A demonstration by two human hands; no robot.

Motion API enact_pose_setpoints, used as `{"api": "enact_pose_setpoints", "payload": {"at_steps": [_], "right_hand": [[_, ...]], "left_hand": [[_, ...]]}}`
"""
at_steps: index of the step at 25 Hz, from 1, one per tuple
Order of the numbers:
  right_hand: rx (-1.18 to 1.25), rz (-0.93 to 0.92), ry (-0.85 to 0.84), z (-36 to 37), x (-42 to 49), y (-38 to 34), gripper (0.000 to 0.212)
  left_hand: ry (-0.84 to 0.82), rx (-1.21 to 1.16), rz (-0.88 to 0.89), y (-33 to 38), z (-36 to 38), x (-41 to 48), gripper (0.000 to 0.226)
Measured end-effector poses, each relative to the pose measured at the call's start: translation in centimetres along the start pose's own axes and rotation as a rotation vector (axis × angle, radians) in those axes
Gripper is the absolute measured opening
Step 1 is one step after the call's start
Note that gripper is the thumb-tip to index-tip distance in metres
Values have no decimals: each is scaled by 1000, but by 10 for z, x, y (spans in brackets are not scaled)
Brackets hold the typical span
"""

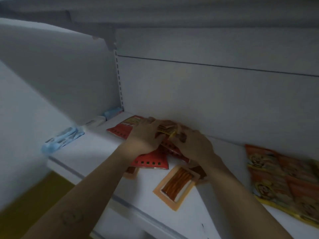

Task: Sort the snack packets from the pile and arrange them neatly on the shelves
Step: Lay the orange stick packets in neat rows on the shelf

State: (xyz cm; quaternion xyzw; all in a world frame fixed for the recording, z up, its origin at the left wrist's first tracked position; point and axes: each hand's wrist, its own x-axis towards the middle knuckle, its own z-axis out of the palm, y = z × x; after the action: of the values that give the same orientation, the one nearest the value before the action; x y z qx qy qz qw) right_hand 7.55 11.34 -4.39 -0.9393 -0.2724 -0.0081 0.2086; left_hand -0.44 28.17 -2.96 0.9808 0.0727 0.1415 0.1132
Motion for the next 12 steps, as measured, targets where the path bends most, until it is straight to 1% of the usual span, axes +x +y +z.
{"api": "enact_pose_setpoints", "payload": {"at_steps": [2,4,5,7,9,11,12], "right_hand": [[25,26,-58,-2,7,-1,59],[26,98,-90,-5,14,-3,57],[27,147,-92,-4,17,-6,55],[25,226,-30,3,21,-14,49],[13,294,77,13,22,-17,42],[-13,330,176,21,21,-17,36],[-6,325,221,22,21,-14,32]], "left_hand": [[-3,-25,15,-9,0,26,55],[-7,-88,-45,-18,1,50,50],[-49,-120,-97,-23,1,61,52],[-194,-185,-174,-29,3,79,60],[-293,-226,-124,-27,8,85,57],[-268,-272,-62,-28,15,83,50],[-239,-320,-71,-31,17,82,50]]}}
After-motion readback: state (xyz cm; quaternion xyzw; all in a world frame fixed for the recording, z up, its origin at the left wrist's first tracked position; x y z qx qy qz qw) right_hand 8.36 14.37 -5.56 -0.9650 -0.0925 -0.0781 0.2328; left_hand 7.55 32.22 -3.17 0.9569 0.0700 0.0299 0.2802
